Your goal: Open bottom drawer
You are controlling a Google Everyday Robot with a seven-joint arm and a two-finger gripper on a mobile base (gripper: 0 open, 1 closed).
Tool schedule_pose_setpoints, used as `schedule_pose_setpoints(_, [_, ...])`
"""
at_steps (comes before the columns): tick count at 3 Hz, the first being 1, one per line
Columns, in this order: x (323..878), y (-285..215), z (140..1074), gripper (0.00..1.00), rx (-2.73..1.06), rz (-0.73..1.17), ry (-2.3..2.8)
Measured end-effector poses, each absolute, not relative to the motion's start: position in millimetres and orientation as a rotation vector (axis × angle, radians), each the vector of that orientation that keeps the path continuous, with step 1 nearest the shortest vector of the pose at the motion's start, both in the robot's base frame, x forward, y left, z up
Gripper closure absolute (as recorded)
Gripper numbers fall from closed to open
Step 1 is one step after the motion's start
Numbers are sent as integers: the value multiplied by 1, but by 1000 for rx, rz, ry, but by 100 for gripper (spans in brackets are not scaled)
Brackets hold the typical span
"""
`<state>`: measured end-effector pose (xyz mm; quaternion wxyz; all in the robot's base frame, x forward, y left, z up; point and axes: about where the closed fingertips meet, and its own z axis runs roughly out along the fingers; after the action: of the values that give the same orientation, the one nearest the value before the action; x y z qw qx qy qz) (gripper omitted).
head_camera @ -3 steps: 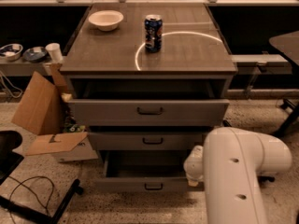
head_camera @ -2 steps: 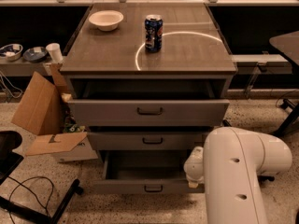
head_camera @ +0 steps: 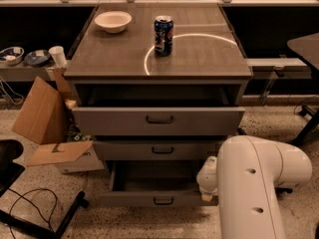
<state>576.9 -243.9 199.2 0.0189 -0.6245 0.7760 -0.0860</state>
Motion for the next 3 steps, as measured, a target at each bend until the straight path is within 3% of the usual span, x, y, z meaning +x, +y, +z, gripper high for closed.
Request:
schedule_pose_setpoints(1, [577, -244, 199, 0, -1939, -267, 2409])
schedule_pose_setpoints(2, [577, -244, 199, 0, -1939, -267, 2409])
schedule_pose_setpoints(3, [538, -249, 184, 18, -1937, -212, 2474])
